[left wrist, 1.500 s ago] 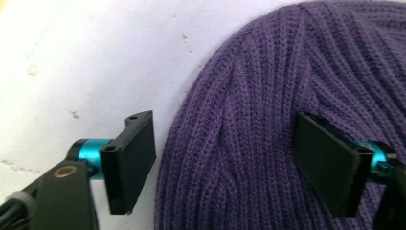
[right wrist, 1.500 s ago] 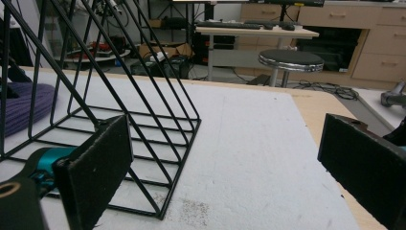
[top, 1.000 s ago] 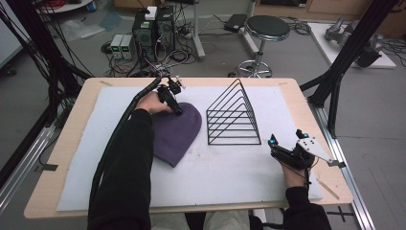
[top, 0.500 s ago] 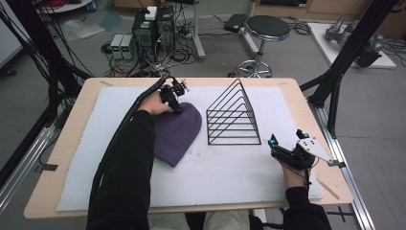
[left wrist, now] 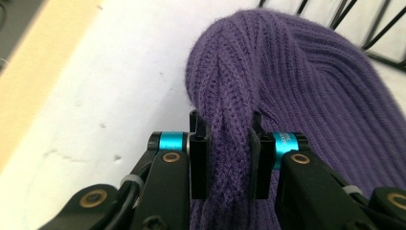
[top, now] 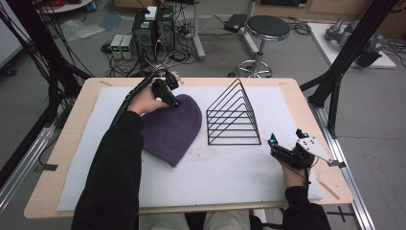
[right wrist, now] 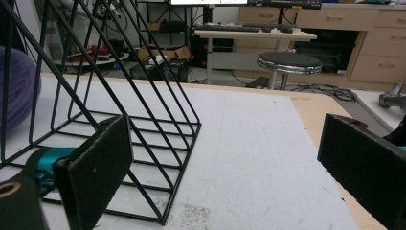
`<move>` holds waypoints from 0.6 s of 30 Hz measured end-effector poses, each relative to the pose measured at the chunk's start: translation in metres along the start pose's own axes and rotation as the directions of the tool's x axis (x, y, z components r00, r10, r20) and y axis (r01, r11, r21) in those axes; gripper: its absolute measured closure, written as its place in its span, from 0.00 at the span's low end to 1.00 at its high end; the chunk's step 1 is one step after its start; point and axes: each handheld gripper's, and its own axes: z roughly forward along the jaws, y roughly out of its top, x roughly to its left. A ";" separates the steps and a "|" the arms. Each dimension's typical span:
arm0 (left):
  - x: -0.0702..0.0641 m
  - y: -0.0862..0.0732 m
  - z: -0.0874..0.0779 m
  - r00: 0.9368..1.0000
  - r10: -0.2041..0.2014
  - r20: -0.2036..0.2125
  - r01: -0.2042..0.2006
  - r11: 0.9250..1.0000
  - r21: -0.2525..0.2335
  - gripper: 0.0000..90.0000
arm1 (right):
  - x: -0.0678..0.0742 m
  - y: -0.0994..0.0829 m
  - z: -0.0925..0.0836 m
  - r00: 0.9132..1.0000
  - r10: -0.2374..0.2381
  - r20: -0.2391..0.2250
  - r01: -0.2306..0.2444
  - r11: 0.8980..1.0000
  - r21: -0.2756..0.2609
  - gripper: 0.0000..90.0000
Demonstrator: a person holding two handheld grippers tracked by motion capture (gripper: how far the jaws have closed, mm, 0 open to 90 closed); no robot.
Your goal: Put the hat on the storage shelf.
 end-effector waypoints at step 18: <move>-0.039 -0.017 -0.080 0.997 -0.041 -0.072 0.023 0.972 -0.236 0.83 | 0.006 0.001 0.004 1.000 0.006 -0.013 -0.006 1.000 0.010 0.05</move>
